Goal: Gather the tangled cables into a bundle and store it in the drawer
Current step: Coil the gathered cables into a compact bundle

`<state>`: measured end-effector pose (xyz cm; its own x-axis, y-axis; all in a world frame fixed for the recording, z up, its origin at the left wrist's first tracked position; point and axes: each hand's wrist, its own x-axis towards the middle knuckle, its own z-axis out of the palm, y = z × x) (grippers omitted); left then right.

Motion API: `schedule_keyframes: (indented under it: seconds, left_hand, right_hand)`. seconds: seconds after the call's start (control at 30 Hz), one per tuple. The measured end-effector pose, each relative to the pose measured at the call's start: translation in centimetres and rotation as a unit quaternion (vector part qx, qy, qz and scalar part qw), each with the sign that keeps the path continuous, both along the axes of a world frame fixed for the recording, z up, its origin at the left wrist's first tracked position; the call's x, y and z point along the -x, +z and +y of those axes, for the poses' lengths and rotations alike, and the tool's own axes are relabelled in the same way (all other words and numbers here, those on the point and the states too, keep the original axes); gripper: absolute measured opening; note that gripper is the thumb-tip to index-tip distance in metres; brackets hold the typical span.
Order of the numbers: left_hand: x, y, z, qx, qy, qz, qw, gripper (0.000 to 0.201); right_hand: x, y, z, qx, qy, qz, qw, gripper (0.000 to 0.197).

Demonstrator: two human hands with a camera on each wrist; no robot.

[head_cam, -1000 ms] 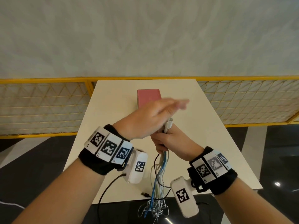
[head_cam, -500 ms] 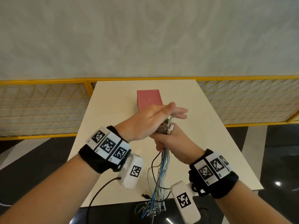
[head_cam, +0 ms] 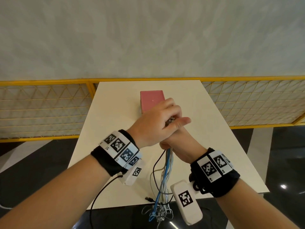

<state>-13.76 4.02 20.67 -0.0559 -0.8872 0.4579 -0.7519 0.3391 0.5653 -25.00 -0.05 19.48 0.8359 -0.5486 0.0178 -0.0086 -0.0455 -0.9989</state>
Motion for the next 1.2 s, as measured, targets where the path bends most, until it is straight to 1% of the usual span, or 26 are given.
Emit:
schedule_keyframes:
  seconds: [0.03, 0.1, 0.13, 0.2, 0.23, 0.27, 0.33, 0.43, 0.5, 0.53, 0.57, 0.63, 0.67, 0.7, 0.73, 0.77, 0.8, 0.83, 0.9, 0.97, 1.1, 1.17, 1.2]
  left_hand:
    - [-0.1, -0.1, -0.2, 0.009, 0.017, -0.01, 1.0, 0.037]
    - [-0.7, 0.2, -0.6, 0.001, 0.045, -0.008, 0.999, 0.037]
    - [-1.0, 0.3, -0.7, -0.01, 0.052, -0.006, 0.999, 0.038]
    - [-1.5, 0.3, -1.0, -0.018, 0.065, -0.025, 0.997, 0.044]
    - [-1.5, 0.2, -1.1, -0.017, 0.071, -0.032, 0.997, 0.046]
    - [-1.5, 0.2, -1.1, -0.015, 0.073, -0.03, 0.997, 0.046]
    - [-1.3, 0.0, -1.2, -0.008, 0.073, -0.019, 0.997, 0.045]
    - [-1.1, 0.1, -1.4, 0.006, 0.066, -0.031, 0.997, 0.042]
    - [-1.2, 0.2, -1.5, 0.003, 0.061, -0.014, 0.998, 0.041]
    - [-1.3, 0.2, -1.6, -0.001, 0.064, 0.003, 0.998, 0.044]
    - [-1.3, 0.2, -1.6, -0.003, 0.071, 0.019, 0.997, 0.048]
    - [-1.4, 0.5, -1.6, 0.0, 0.091, 0.038, 0.995, 0.052]
    - [-1.6, 0.7, -1.7, 0.007, 0.103, 0.039, 0.994, 0.052]
    - [-1.9, 1.1, -1.8, 0.02, 0.117, 0.038, 0.992, 0.052]
    - [-2.4, 1.6, -2.0, 0.036, 0.133, 0.042, 0.99, 0.052]
    - [-3.0, 2.1, -2.1, 0.052, 0.149, 0.051, 0.986, 0.05]
    - [-3.6, 2.6, -2.3, 0.067, 0.162, 0.062, 0.983, 0.048]
    - [-4.1, 2.9, -2.4, 0.074, 0.171, 0.07, 0.98, 0.046]
    - [-4.4, 3.3, -2.3, 0.076, 0.172, 0.077, 0.979, 0.044]
    - [-4.2, 3.5, -2.1, 0.083, 0.148, 0.062, 0.984, 0.044]
    - [-3.0, 4.0, -1.5, 0.099, 0.081, -0.026, 0.991, 0.043]
    - [-3.0, 4.5, -1.5, 0.11, 0.086, -0.038, 0.989, 0.042]
    - [-3.3, 4.9, -1.4, 0.121, 0.105, -0.032, 0.987, 0.041]
  right_hand:
    - [-0.1, 0.0, -0.1, 0.004, 0.005, 0.002, 1.0, 0.028]
    - [-0.3, 0.0, -0.2, -0.002, 0.005, 0.005, 1.0, 0.037]
    - [-0.4, -0.1, -0.2, -0.012, -0.001, 0.005, 1.0, 0.052]
    - [-0.4, -0.8, -0.3, -0.018, -0.02, 0.005, 1.0, 0.107]
    - [-0.4, -1.2, -0.4, -0.007, -0.031, 0.005, 0.999, 0.124]
    - [-0.4, -1.4, -0.4, 0.003, -0.036, 0.003, 0.999, 0.131]
    - [-0.5, -1.4, -0.4, 0.009, -0.05, -0.009, 0.999, 0.134]
    - [-0.6, -1.4, -0.7, 0.008, -0.069, -0.022, 0.997, 0.131]
    - [-0.6, -1.6, -1.0, -0.021, -0.05, -0.035, 0.998, 0.125]
    - [-0.5, -1.3, -0.9, -0.039, -0.033, -0.044, 0.998, 0.118]
    - [-0.4, -0.8, -0.8, -0.05, -0.015, -0.051, 0.997, 0.104]
    - [-0.4, -0.4, -0.8, -0.054, 0.017, -0.055, 0.997, 0.053]
    - [-0.4, -0.3, -0.8, -0.05, 0.025, -0.046, 0.997, 0.032]
    - [-0.2, -0.3, -0.6, -0.032, 0.033, -0.026, 0.999, 0.013]
    - [-0.1, -0.5, -0.5, -0.016, 0.045, -0.008, 0.999, 0.004]
    - [0.1, -0.7, -0.3, -0.006, 0.053, 0.01, 0.999, 0.017]
    - [0.4, -1.1, -0.2, -0.009, 0.06, 0.019, 0.998, 0.025]
    - [0.6, -1.1, -0.1, -0.015, 0.067, 0.019, 0.997, 0.028]
    - [1.0, -0.7, 0.0, -0.021, 0.086, 0.014, 0.996, 0.029]
    - [0.9, 0.0, -0.1, -0.04, 0.092, -0.001, 0.995, 0.027]
    - [-0.3, 1.4, -0.6, -0.081, 0.079, -0.071, 0.991, 0.027]
    - [-0.8, 1.1, -0.5, -0.069, 0.083, -0.075, 0.991, 0.026]
    - [-0.9, 0.6, -0.4, -0.046, 0.088, -0.062, 0.993, 0.026]
